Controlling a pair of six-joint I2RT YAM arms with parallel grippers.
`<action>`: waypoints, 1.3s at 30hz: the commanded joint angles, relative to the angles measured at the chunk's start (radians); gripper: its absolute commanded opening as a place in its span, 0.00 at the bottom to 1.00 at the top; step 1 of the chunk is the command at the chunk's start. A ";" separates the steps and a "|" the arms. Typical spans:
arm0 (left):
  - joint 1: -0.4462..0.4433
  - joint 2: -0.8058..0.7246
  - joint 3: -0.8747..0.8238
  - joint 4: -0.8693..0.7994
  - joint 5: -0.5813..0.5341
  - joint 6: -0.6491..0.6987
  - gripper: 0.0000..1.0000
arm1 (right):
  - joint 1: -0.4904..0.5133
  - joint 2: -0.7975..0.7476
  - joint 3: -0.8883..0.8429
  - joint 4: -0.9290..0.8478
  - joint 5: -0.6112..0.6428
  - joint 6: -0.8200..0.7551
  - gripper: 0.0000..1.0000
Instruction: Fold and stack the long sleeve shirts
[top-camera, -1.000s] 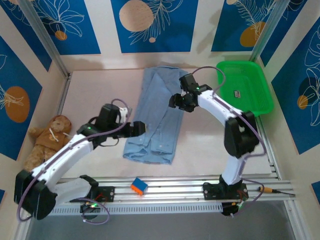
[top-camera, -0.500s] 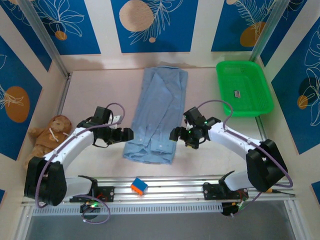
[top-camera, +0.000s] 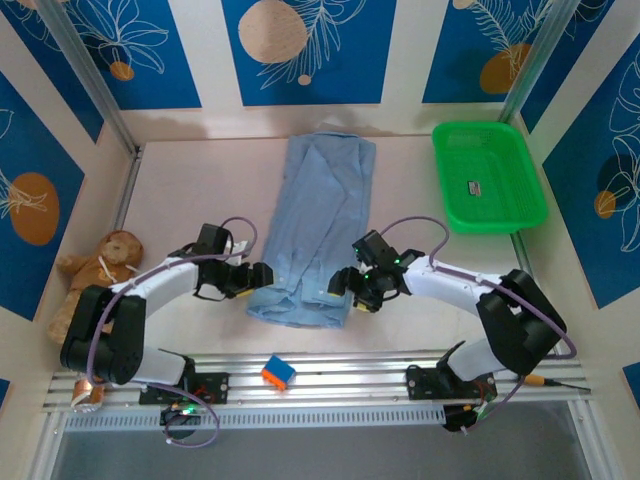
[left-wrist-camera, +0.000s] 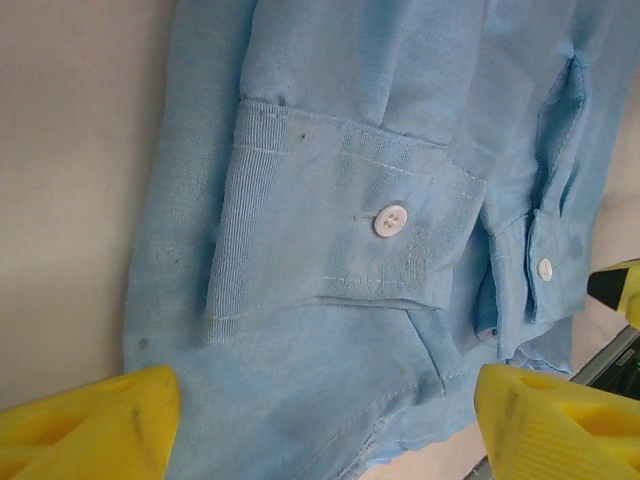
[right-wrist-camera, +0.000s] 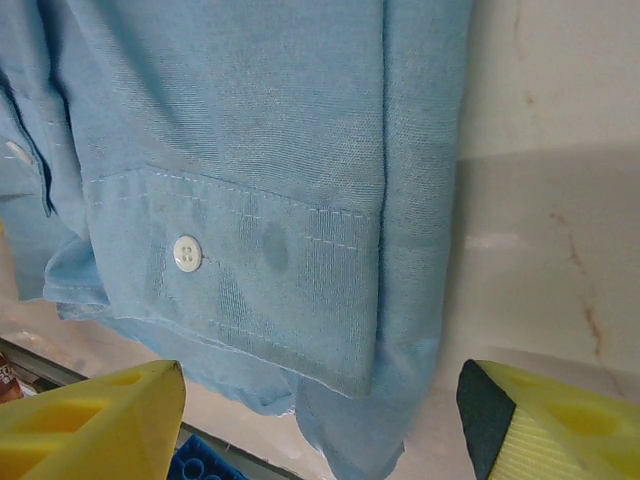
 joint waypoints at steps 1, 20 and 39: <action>0.005 0.015 -0.014 0.020 0.018 -0.005 0.77 | 0.011 0.017 0.000 0.016 -0.025 0.039 0.72; -0.010 0.041 0.055 -0.061 -0.140 0.022 0.79 | 0.024 0.037 0.015 -0.013 -0.015 0.023 0.71; -0.156 0.296 0.176 -0.014 -0.172 -0.034 0.67 | 0.011 0.174 0.109 -0.027 -0.037 -0.014 0.66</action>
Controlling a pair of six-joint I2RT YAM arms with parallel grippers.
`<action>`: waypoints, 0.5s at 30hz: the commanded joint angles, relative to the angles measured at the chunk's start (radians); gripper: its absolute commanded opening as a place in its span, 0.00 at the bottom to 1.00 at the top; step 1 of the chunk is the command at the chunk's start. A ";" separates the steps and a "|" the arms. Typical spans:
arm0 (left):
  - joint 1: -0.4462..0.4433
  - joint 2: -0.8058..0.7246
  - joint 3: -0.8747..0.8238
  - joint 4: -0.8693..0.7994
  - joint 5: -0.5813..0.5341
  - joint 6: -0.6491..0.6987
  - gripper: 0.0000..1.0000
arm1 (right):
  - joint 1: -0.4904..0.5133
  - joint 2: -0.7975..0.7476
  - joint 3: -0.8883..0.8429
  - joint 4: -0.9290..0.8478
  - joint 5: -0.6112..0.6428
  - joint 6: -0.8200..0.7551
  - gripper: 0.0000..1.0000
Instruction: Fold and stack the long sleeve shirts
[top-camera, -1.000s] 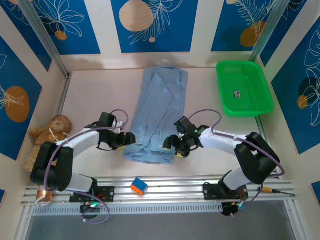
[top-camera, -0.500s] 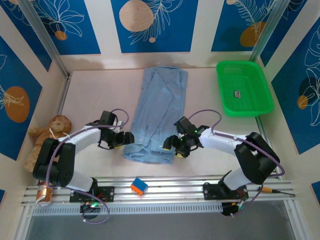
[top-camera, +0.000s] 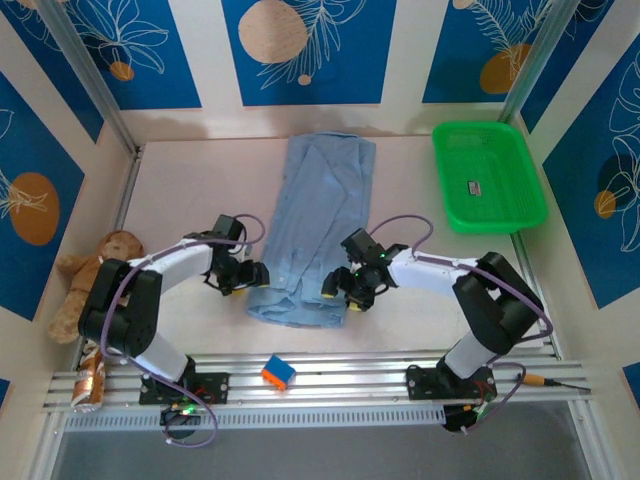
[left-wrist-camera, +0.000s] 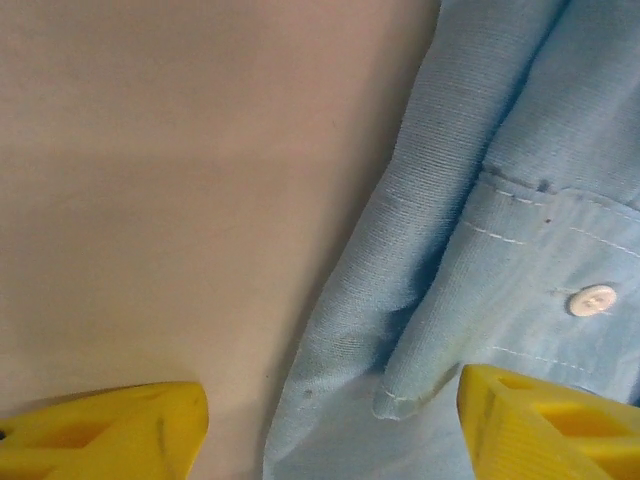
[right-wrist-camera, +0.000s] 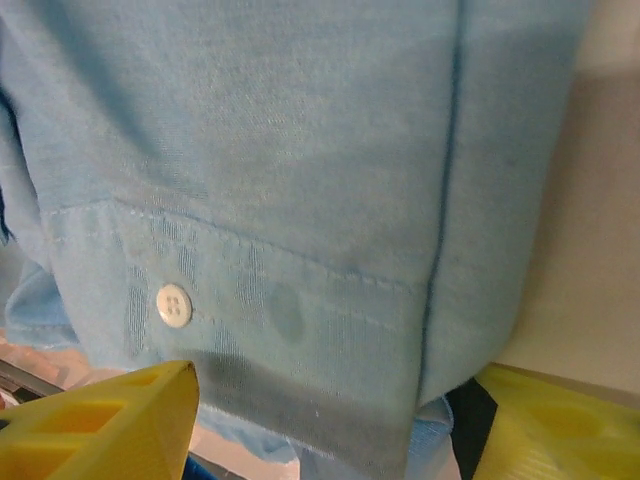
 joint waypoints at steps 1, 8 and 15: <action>-0.093 0.119 0.015 0.181 0.095 0.002 0.66 | -0.006 0.033 0.027 -0.025 -0.020 -0.008 0.65; -0.121 0.187 0.062 0.144 0.052 -0.008 0.53 | -0.008 0.042 0.032 -0.061 0.002 -0.023 0.61; -0.156 0.224 0.155 0.091 0.054 -0.013 0.46 | -0.020 0.036 0.031 -0.079 0.021 -0.038 0.56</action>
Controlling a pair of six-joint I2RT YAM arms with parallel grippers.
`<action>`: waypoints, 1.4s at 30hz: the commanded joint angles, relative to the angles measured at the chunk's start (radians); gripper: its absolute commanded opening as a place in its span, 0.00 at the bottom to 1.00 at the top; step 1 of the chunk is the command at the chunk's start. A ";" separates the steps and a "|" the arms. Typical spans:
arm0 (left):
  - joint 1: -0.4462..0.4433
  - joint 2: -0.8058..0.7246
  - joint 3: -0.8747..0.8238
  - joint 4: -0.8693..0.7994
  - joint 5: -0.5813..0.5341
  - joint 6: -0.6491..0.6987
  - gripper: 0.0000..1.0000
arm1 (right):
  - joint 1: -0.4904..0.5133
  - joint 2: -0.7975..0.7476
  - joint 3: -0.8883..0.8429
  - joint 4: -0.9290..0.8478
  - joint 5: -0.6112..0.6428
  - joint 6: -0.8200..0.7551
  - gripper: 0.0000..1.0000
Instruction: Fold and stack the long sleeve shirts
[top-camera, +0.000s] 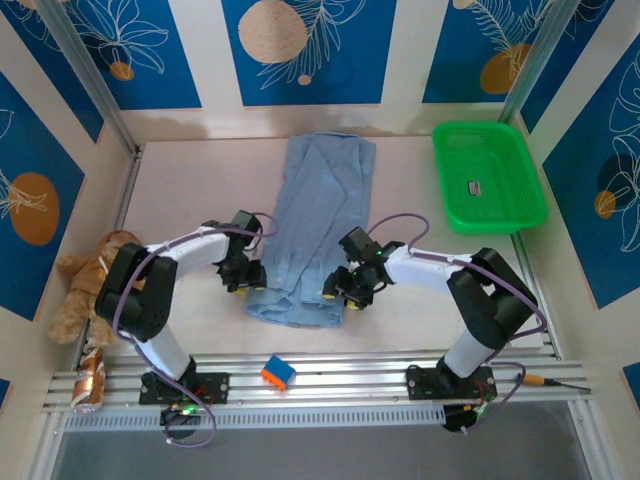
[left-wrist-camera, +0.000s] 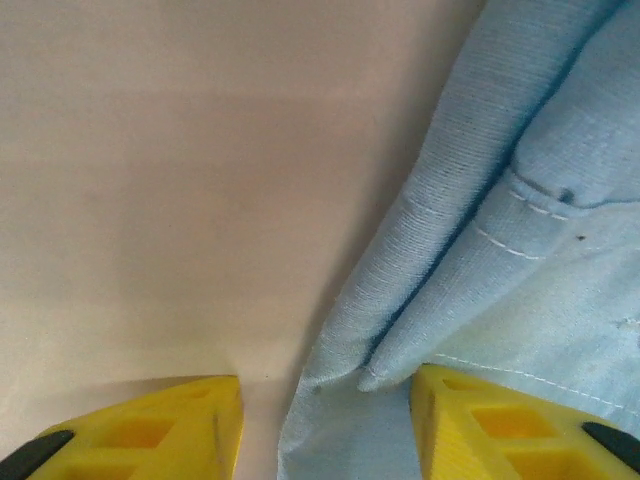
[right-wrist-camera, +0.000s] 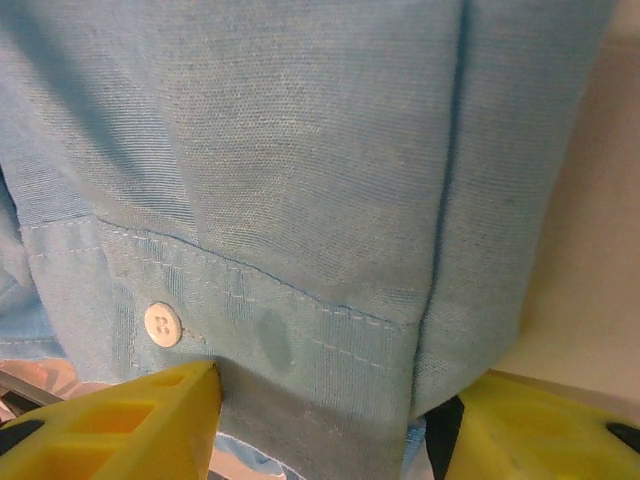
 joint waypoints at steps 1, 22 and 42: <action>-0.079 0.109 0.023 0.254 0.205 0.004 0.46 | -0.014 0.016 0.013 -0.052 0.019 -0.026 0.55; -0.103 0.235 0.208 0.095 0.099 0.071 0.29 | -0.019 0.087 0.029 0.004 -0.008 -0.021 0.45; -0.061 -0.048 0.147 0.098 0.272 0.102 0.01 | -0.059 -0.103 0.115 -0.131 -0.016 -0.048 0.00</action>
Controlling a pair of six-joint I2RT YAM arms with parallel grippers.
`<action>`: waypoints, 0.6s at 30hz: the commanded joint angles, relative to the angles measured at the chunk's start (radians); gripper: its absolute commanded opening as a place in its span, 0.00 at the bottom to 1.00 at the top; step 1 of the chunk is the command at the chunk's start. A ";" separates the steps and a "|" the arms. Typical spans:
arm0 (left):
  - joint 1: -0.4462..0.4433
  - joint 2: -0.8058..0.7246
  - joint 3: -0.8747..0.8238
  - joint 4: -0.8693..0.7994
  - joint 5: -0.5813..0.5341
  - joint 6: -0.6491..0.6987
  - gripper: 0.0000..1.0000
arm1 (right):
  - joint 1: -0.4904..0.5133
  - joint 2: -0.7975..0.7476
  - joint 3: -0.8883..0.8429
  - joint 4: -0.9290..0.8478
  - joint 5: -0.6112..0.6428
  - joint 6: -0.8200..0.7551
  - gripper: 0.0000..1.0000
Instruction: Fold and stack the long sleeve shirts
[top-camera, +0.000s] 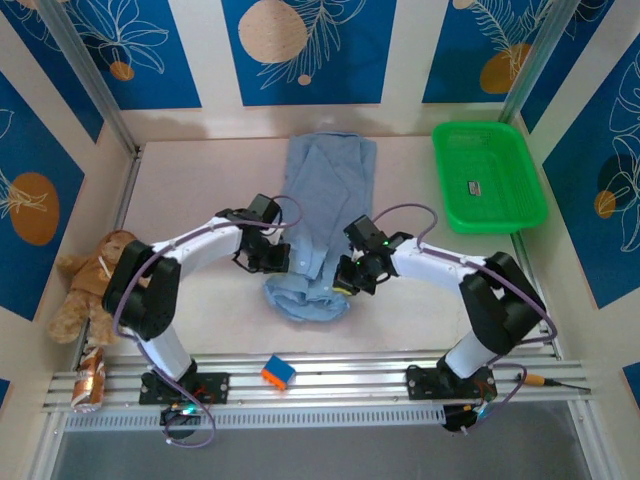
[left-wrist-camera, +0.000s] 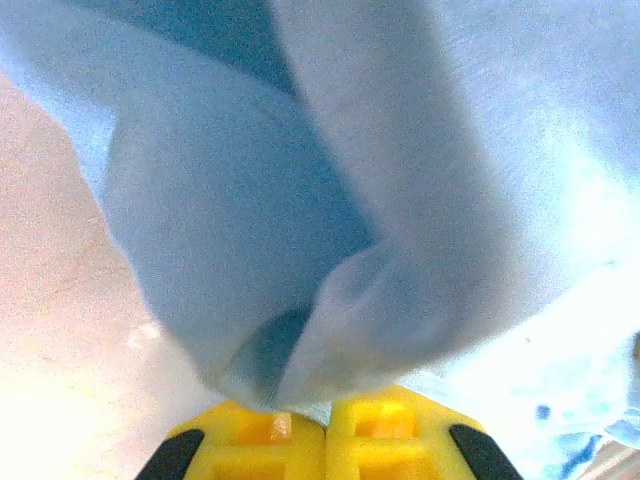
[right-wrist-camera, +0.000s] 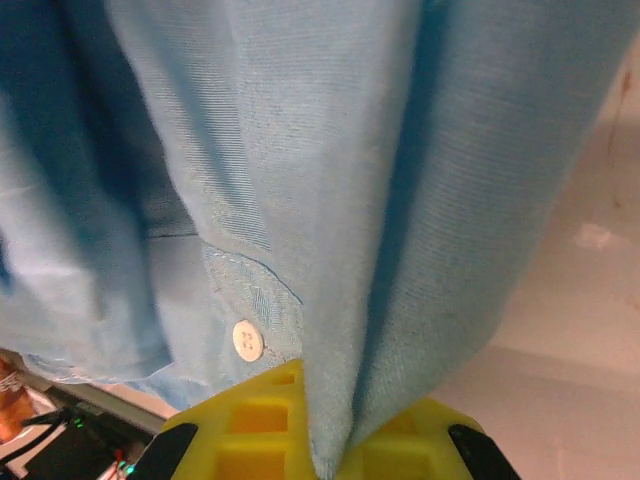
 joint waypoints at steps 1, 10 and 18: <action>0.027 -0.035 -0.004 0.029 0.090 0.016 0.01 | -0.022 -0.045 0.058 -0.067 -0.010 -0.030 0.00; 0.116 -0.038 0.015 0.057 0.202 -0.003 0.00 | -0.117 -0.055 0.174 -0.143 -0.037 -0.097 0.00; 0.162 -0.053 -0.001 0.101 0.295 -0.048 0.00 | -0.170 -0.032 0.209 -0.119 -0.082 -0.108 0.00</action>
